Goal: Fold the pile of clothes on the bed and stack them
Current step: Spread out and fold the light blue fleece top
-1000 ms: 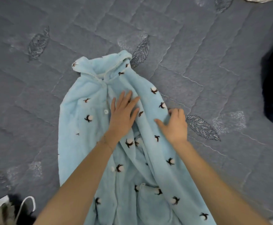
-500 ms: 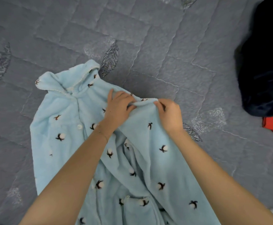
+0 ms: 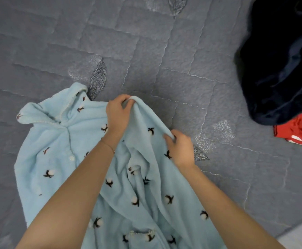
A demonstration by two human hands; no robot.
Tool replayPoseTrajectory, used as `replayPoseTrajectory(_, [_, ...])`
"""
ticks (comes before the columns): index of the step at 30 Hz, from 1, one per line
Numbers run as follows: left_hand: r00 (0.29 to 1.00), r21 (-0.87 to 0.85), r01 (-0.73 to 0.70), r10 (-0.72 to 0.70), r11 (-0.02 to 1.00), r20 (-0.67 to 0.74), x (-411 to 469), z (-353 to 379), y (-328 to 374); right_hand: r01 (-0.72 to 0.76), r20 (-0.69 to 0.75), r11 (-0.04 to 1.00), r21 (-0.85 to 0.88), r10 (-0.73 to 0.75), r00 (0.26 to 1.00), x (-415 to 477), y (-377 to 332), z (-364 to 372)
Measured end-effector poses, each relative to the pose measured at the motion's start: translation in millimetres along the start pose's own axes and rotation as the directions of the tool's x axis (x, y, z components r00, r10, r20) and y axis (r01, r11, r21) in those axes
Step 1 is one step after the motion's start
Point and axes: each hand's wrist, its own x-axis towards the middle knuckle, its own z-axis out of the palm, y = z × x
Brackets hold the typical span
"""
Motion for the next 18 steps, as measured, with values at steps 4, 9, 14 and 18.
replayPoseTrajectory(4, [0.976, 0.185, -0.182, 0.153, 0.966, 0.157, 2.2, 10.2, 5.8, 0.001, -0.119, 0.995, 0.095, 0.010, 0.993, 27.0, -0.3, -34.9])
replayPoseTrajectory(9, [0.831, 0.082, -0.306, 0.224, 0.949, 0.509, -2.8, 45.0, 43.0, 0.168, -0.024, 0.986, 0.004, -0.167, 0.986, 59.1, -11.0, -65.6])
replayPoseTrajectory(14, [0.875, 0.021, -0.220, 0.187, 0.975, 0.447, 4.2, 65.1, 59.3, 0.138, 0.017, 0.972, 0.189, -0.144, 0.989, 65.7, -0.2, -77.5])
replayPoseTrajectory(18, [0.935, 0.006, -0.005, 0.002, 1.000, 0.355, 12.6, 68.3, 61.0, -0.017, 0.223, 0.985, 0.172, -0.023, 0.974, 61.7, 26.1, -91.0])
